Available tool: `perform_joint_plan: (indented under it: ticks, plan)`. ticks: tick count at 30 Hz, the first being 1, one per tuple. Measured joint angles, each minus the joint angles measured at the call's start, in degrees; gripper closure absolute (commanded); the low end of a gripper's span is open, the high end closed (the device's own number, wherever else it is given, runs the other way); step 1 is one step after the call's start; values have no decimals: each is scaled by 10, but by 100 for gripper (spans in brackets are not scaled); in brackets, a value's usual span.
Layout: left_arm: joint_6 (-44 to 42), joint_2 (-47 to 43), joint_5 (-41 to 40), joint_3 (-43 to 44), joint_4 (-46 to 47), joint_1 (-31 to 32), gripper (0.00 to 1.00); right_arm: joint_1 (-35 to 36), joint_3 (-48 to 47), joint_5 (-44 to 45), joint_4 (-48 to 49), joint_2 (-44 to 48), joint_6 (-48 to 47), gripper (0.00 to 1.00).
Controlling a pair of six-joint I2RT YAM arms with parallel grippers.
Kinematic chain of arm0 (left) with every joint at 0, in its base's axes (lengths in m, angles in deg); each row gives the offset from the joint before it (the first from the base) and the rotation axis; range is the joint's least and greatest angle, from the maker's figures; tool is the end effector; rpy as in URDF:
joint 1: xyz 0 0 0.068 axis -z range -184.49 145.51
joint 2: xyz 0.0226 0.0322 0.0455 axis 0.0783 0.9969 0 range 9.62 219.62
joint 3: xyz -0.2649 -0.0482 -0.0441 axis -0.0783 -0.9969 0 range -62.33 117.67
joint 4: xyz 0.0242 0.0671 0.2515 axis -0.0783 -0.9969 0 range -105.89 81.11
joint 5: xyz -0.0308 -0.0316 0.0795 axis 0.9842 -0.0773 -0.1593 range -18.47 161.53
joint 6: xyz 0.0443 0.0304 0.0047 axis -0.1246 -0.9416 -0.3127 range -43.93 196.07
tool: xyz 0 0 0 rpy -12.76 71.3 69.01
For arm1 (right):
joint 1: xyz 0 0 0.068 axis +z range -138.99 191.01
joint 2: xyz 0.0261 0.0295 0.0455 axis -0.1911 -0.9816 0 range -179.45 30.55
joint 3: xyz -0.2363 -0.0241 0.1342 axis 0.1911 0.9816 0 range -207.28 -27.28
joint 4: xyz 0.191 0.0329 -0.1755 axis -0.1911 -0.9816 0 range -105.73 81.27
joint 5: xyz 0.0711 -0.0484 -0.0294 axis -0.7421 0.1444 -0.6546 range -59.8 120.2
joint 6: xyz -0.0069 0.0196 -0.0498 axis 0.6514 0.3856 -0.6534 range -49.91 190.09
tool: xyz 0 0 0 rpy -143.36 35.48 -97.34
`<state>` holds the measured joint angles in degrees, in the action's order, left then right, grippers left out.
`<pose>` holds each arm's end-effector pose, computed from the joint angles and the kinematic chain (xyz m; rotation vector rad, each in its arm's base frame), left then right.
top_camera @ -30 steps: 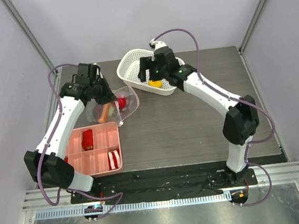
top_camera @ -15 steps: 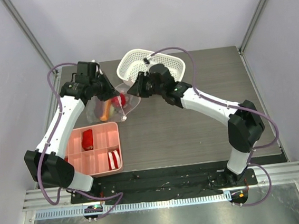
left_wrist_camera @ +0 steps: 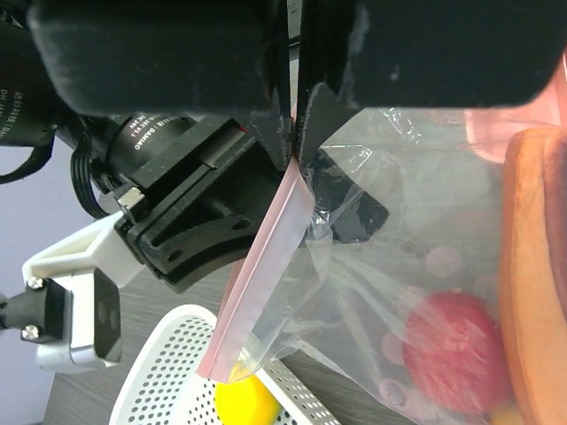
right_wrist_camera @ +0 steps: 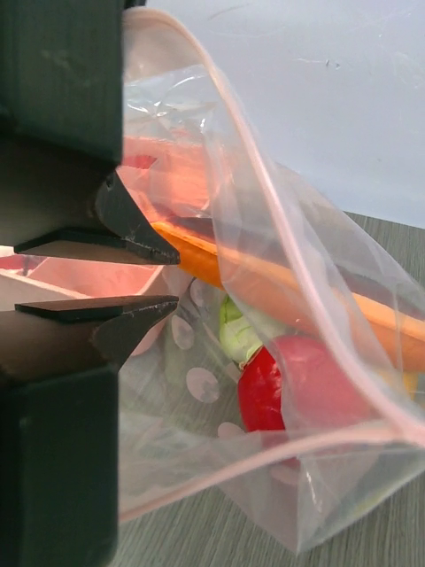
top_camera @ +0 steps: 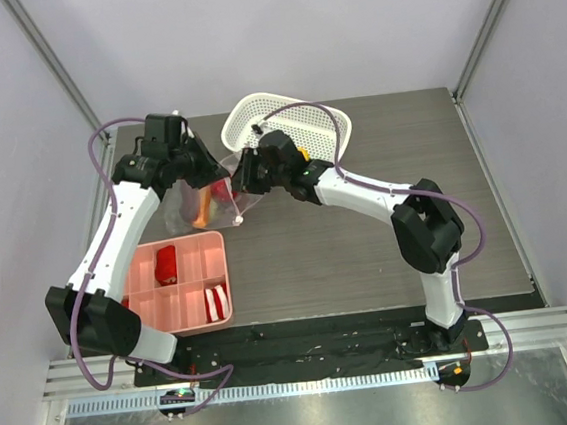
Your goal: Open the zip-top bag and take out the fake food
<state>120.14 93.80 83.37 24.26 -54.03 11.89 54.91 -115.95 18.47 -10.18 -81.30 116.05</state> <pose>0.3006 -0.0960 0.3726 -0.4730 2.3785 -0.7507 0.3308 0.3283 0.2718 -0.1054 2.2034 1.1572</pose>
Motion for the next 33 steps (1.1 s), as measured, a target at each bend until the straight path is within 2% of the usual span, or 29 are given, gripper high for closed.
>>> perform_joint_plan:
  ticks: [16,20,33]
  plan:
    - [-37,-13,2,-5,1,2,100,34,-31,-1,-7,-43,1,59]
    - [-43,-18,-3,-5,0,3,100,45,-51,2,-10,-62,1,48]
    - [-42,-31,-2,-23,7,3,100,51,-81,17,17,-113,26,37]
